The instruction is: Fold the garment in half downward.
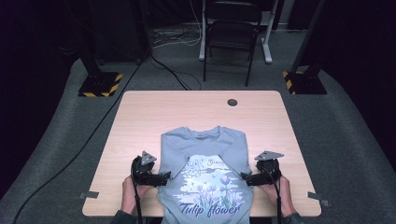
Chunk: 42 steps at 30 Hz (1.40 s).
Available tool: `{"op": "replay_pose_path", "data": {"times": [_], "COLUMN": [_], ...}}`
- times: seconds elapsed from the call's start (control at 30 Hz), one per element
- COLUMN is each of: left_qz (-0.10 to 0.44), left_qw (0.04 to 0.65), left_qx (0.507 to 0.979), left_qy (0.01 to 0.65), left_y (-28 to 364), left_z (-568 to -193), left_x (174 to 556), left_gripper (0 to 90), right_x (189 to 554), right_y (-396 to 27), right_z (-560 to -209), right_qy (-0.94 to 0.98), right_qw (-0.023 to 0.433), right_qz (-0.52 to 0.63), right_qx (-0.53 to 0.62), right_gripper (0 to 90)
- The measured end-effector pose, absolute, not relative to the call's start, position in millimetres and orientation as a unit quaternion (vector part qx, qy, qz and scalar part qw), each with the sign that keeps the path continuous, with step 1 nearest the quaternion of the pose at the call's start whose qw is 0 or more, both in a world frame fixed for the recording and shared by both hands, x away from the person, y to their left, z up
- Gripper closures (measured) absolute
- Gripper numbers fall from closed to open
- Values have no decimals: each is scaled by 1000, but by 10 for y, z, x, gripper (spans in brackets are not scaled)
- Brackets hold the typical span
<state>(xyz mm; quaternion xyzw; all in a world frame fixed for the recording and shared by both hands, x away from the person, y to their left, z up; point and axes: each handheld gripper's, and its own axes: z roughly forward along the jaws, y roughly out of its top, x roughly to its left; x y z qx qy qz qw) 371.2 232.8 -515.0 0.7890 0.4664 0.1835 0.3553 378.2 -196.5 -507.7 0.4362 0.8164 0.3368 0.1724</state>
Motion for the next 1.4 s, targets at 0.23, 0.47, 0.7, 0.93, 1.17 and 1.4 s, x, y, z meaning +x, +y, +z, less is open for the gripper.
{"op": "replay_pose_path", "data": {"times": [0.23,0.47,0.7,0.93,1.17,1.4], "left_qz": [184,190,193,191,185,177], "left_qw": [360,362,362,357,348,348], "left_qx": [788,790,790,792,794,794], "left_qy": [464,457,455,457,462,466], "left_y": [2317,2278,2245,2233,2213,2192], "left_z": [-5112,-5045,-4970,-4954,-4997,-5019], "left_x": [3851,3963,4089,4262,4403,4539], "left_gripper": [2,2,2,2,3,3], "right_x": [3965,4129,4257,4380,4491,4597], "right_y": [-1910,-1855,-1789,-1735,-1679,-1622], "right_z": [-5008,-4956,-4893,-4858,-4866,-4865], "right_qy": [821,826,830,831,835,838], "right_qw": [172,168,169,167,165,166], "right_qz": [336,335,334,333,329,325], "right_qx": [428,422,414,412,409,406], "right_gripper": [30,34,35,37,38,44]}}
